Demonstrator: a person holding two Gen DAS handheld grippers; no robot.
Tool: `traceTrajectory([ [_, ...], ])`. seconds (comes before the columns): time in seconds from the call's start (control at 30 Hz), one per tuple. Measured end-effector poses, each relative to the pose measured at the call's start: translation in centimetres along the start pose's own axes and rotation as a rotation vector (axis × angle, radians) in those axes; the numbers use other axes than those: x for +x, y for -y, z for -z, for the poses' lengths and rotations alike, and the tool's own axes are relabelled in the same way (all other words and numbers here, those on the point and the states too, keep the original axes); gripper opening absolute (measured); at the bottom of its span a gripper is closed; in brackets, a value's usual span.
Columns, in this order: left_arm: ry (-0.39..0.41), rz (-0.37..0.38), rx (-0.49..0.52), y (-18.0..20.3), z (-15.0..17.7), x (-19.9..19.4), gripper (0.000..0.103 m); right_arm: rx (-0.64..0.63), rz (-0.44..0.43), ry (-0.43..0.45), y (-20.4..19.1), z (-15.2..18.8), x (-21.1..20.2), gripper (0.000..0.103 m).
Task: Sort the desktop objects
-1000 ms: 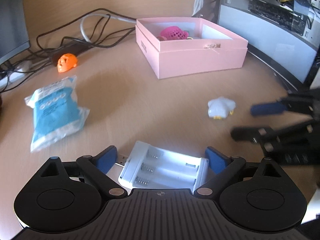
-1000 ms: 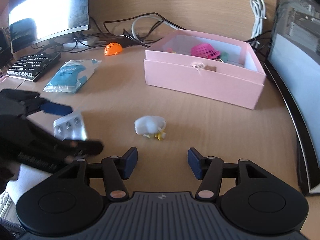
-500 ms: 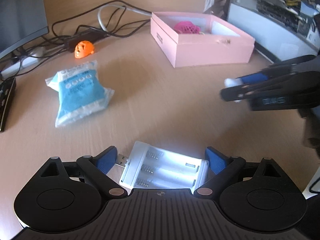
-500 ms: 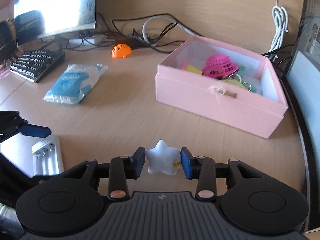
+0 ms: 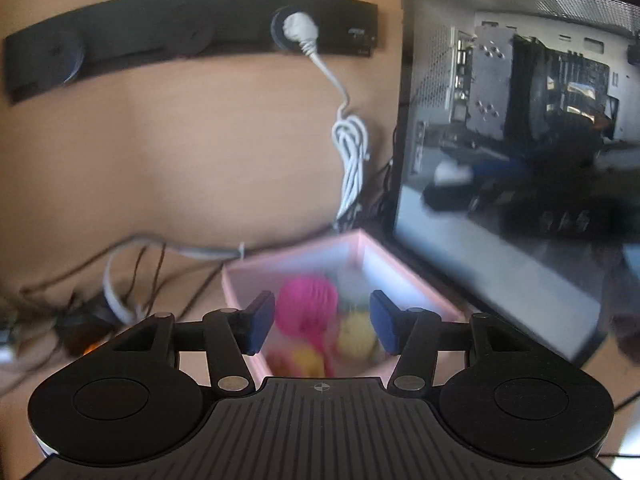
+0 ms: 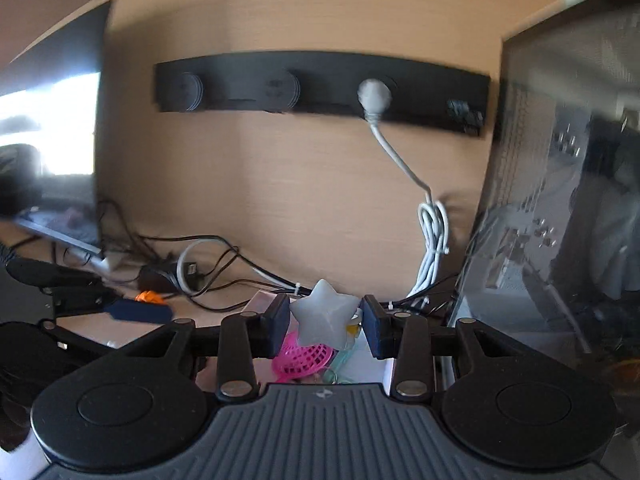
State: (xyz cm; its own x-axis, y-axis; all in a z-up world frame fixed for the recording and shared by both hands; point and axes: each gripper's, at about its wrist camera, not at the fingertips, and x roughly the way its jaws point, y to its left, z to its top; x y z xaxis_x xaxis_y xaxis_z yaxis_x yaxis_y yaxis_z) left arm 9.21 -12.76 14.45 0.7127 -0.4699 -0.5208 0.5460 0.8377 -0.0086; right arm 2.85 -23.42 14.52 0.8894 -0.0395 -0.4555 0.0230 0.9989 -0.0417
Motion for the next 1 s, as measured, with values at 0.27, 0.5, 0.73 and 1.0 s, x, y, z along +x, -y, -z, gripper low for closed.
traceTrajectory([
  [0.27,-0.074,-0.045,-0.135,-3.8,2.9,-0.4,0.091,0.086,0.006,-0.152,1.0,2.2,5.1,0.050],
  [0.5,-0.307,-0.162,-0.193,-5.5,9.1,-1.4,0.096,-0.046,-0.108,-0.235,-2.8,7.5,2.3,0.096],
  [0.73,-0.375,-0.158,-0.246,-5.7,11.4,-2.9,0.098,-0.199,-0.156,-0.353,-7.2,13.6,4.9,0.097],
  [1.0,-0.368,-0.138,-0.241,-4.5,11.2,-4.2,0.100,-0.100,-0.200,-0.438,-6.2,14.7,7.3,0.089],
])
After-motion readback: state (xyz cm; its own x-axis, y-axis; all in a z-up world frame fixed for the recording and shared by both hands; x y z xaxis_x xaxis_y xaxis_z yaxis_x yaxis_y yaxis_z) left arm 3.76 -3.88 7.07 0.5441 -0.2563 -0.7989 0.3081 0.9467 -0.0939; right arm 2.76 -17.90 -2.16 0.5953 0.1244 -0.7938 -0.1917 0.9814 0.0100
